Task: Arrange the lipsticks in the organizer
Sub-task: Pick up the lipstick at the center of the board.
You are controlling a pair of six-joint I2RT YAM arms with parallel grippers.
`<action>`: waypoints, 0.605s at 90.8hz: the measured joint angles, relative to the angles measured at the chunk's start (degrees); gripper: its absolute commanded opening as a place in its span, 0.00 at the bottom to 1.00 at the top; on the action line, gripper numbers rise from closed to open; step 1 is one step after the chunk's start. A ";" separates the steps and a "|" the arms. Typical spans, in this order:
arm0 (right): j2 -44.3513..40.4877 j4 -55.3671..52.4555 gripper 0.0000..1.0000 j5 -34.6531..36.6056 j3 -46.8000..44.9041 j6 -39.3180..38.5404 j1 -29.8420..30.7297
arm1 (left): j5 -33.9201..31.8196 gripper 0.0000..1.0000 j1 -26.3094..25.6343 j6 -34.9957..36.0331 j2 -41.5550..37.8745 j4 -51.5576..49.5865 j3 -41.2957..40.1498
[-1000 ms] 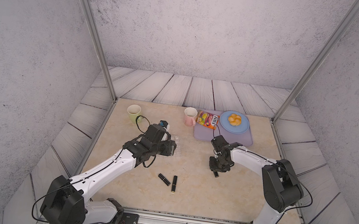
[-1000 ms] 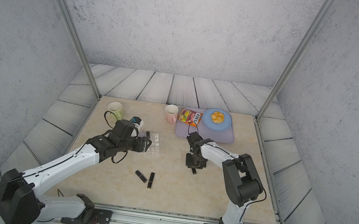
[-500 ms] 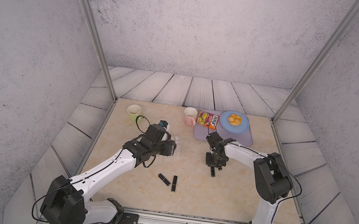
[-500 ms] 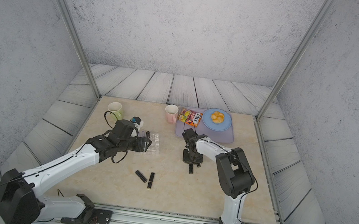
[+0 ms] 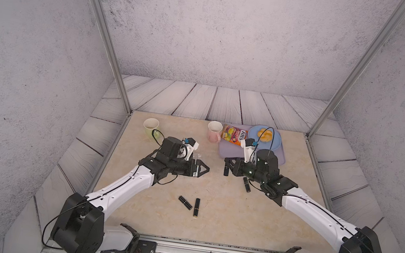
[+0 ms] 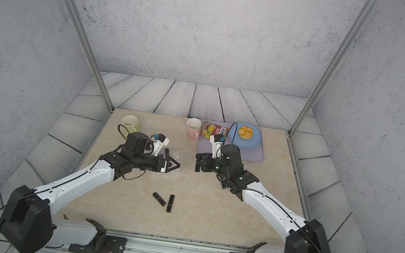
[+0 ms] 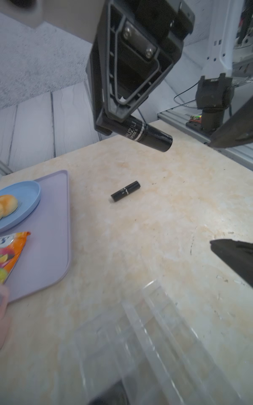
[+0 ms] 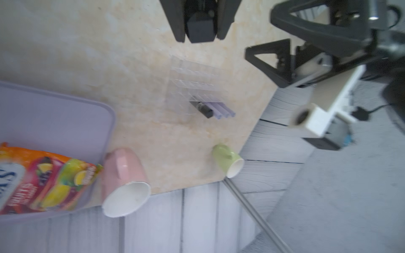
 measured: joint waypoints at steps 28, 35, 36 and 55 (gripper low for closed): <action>2.60 14.12 0.07 -4.09 -1.18 8.50 2.16 | 7.67 0.56 -2.56 -0.74 0.59 5.84 1.05; 2.69 16.09 0.06 -4.15 -1.18 10.36 2.47 | 8.55 0.50 -2.56 -0.59 1.03 6.19 1.73; 2.71 16.41 0.06 -4.17 -1.18 10.47 2.54 | 8.66 0.50 -2.56 -0.79 1.09 6.25 1.81; 3.61 19.63 0.06 -4.24 -1.18 13.97 3.63 | 9.40 0.31 -2.56 -0.50 2.10 6.78 3.30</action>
